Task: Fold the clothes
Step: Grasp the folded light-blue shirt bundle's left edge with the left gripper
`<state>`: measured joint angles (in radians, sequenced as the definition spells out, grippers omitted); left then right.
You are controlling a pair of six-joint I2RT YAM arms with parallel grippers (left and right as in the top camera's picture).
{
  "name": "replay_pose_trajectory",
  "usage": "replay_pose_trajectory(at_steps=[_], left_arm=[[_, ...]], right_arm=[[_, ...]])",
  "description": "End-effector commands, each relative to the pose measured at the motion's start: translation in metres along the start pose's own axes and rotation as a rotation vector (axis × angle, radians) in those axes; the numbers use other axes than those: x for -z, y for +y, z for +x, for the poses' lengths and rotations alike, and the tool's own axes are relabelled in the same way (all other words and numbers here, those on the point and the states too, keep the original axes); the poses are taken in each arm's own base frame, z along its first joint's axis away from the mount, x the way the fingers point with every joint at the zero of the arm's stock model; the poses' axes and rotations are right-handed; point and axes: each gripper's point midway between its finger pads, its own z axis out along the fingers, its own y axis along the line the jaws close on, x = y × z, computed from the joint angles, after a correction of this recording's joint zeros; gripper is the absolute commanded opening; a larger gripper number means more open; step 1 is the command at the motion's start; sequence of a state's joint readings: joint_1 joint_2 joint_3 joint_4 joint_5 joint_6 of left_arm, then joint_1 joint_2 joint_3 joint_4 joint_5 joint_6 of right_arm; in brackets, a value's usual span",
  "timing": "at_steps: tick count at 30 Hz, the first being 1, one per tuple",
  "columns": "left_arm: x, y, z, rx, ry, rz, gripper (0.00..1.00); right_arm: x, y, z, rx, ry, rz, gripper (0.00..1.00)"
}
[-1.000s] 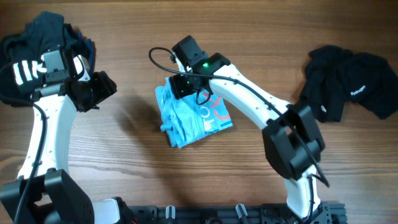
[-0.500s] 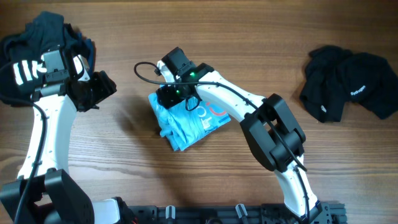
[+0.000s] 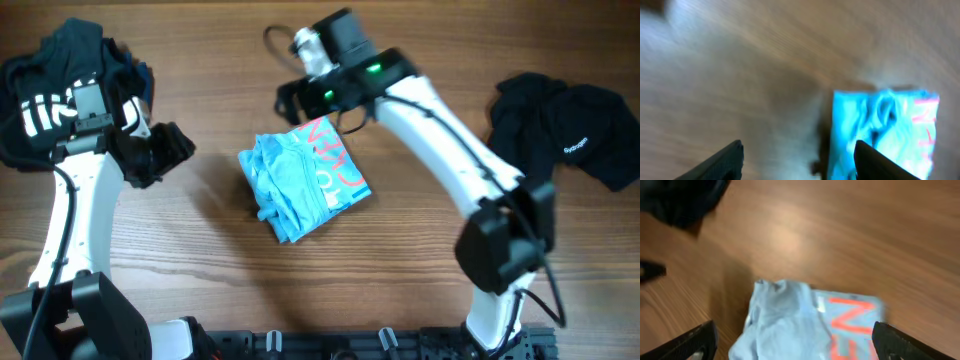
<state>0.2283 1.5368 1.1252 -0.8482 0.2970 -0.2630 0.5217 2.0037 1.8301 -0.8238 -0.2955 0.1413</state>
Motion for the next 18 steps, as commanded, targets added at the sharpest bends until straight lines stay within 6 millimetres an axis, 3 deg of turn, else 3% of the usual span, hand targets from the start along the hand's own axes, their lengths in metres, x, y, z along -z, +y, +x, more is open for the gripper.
replay_pose_trajectory(at_steps=[1,7,14,18], left_arm=[[0.003,-0.025,0.033,-0.018,0.125,0.119,0.70],[-0.020,-0.038,0.081,0.061,0.275,0.216,0.70],[-0.053,-0.048,0.108,0.198,0.314,0.340,0.70],[-0.061,-0.055,0.112,0.185,0.299,0.359,0.69]], right_arm=[[0.016,-0.034,0.003,-0.095,0.018,0.031,1.00],[0.030,-0.075,0.007,-0.185,0.028,0.069,1.00],[0.032,-0.081,0.008,-0.196,0.026,0.075,1.00],[0.032,-0.080,0.008,-0.196,0.028,0.075,1.00]])
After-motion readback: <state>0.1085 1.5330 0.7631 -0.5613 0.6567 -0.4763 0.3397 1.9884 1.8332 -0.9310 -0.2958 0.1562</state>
